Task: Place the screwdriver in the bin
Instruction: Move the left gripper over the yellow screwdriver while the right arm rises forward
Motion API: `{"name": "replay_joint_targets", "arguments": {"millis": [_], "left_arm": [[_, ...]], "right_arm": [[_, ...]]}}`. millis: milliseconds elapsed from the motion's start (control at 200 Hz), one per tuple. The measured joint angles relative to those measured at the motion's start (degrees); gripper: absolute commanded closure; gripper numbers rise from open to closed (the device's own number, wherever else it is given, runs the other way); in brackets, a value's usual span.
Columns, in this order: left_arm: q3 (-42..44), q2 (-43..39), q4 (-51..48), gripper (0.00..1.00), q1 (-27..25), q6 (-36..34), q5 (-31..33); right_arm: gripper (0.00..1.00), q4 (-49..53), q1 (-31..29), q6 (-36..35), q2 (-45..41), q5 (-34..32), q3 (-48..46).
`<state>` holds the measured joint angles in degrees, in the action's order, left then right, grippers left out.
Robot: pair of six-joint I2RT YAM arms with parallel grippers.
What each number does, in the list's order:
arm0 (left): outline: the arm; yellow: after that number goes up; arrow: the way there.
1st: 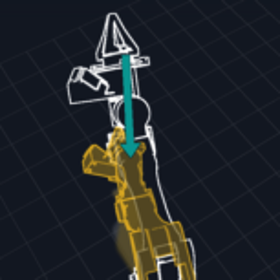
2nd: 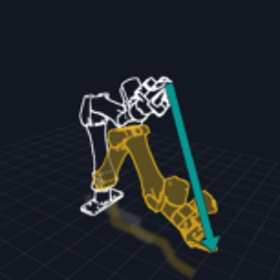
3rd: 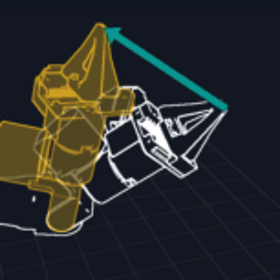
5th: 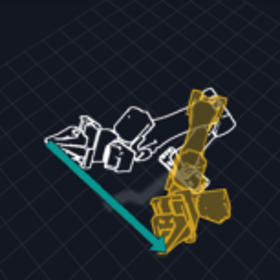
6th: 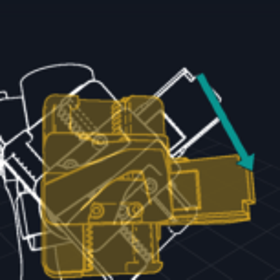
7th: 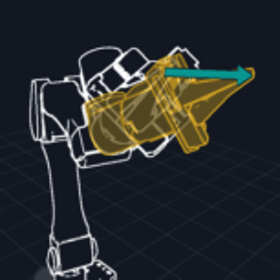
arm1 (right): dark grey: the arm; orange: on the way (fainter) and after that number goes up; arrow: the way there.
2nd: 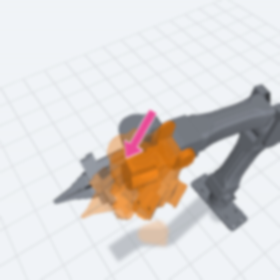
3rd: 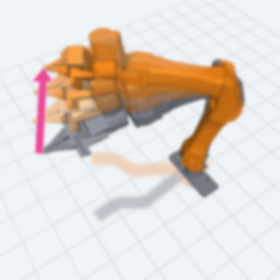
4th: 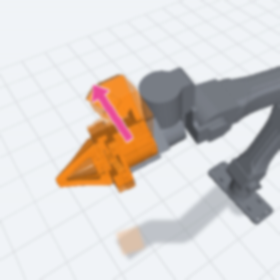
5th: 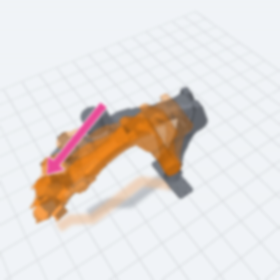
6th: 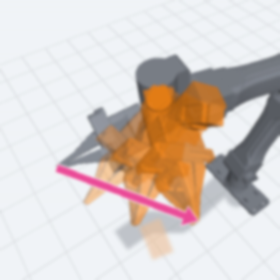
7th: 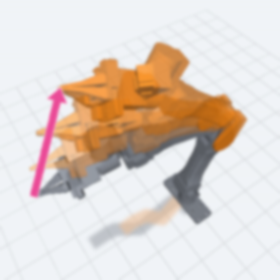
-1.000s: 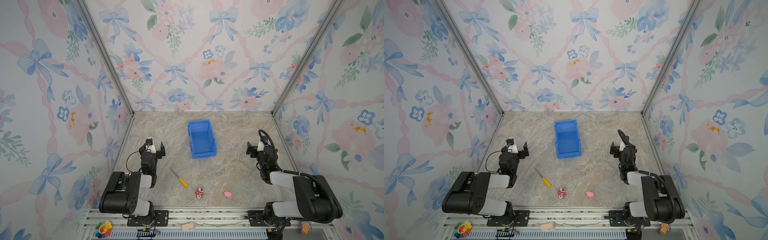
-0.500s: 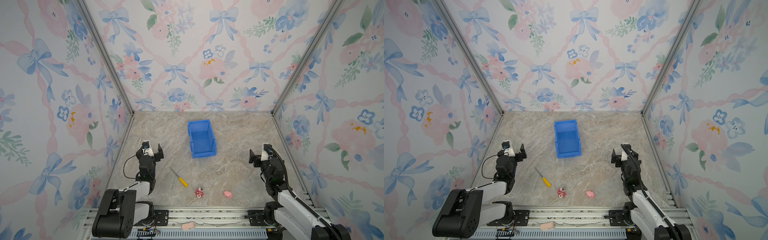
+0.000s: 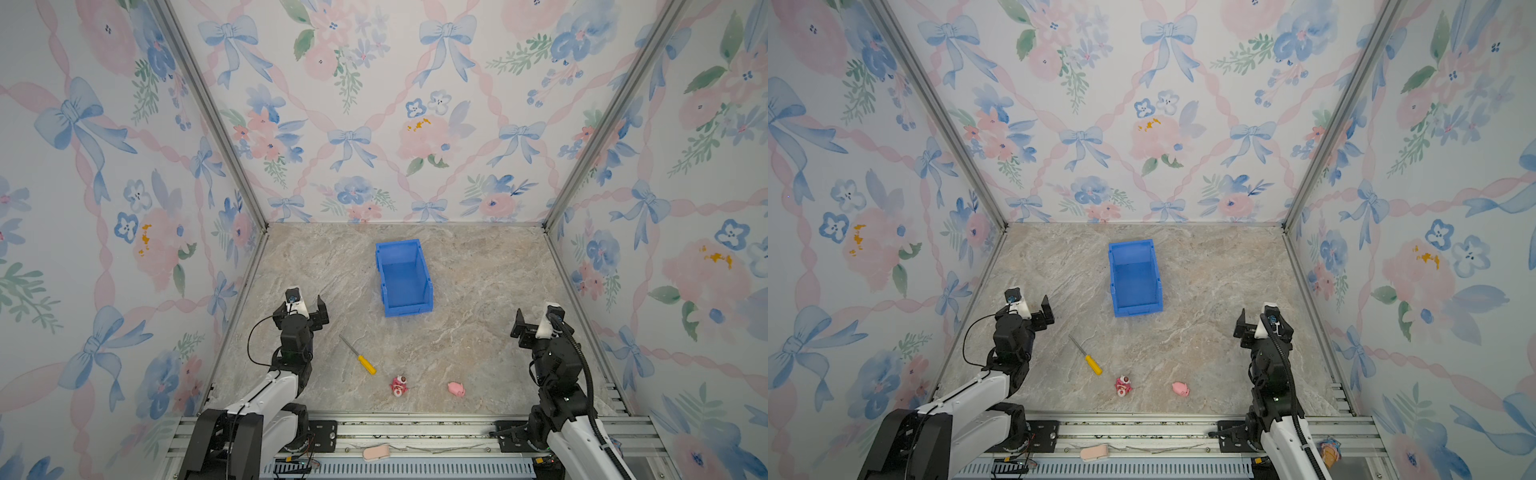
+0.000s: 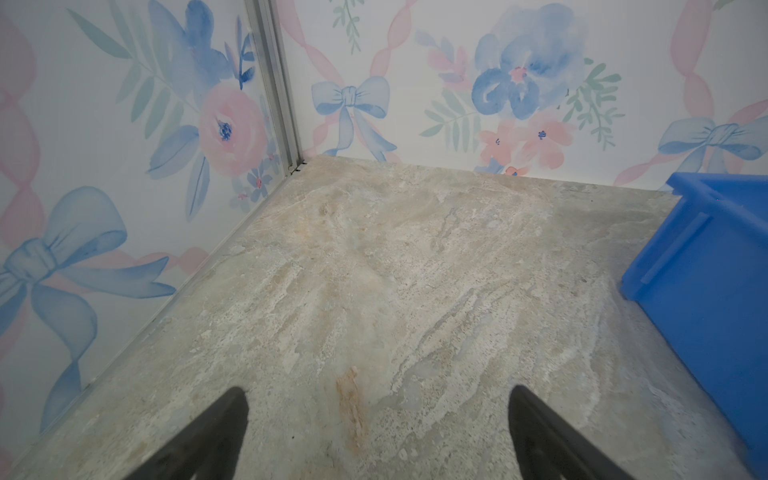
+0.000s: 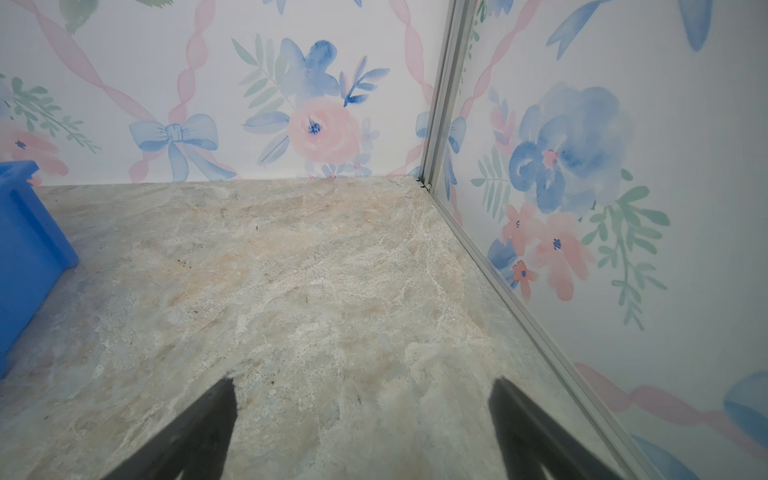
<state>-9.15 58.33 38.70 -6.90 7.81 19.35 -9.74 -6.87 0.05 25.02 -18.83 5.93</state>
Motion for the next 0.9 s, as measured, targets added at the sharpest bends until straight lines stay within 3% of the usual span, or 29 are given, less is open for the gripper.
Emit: {"name": "replay_joint_targets", "arguments": {"millis": [165,375,605,900], "left_arm": [[-2.3,-4.2,-10.2,0.02,-0.5,1.3,1.4],[-11.1,-5.8,-24.2,0.02,-0.5,4.7,1.2],[-21.7,-4.6,-39.5,0.02,-2.0,9.3,-1.8],[-31.1,-0.8,-56.6,0.02,-3.0,19.2,-8.8]], "right_arm": [[0.03,8.5,-1.5,2.0,4.4,-0.3,6.8],[0.03,19.5,-4.4,6.2,9.3,-5.8,21.1],[0.03,34.0,-5.9,11.5,20.5,-6.9,36.8],[0.03,43.8,-15.3,14.0,27.2,-5.9,44.9]]}}
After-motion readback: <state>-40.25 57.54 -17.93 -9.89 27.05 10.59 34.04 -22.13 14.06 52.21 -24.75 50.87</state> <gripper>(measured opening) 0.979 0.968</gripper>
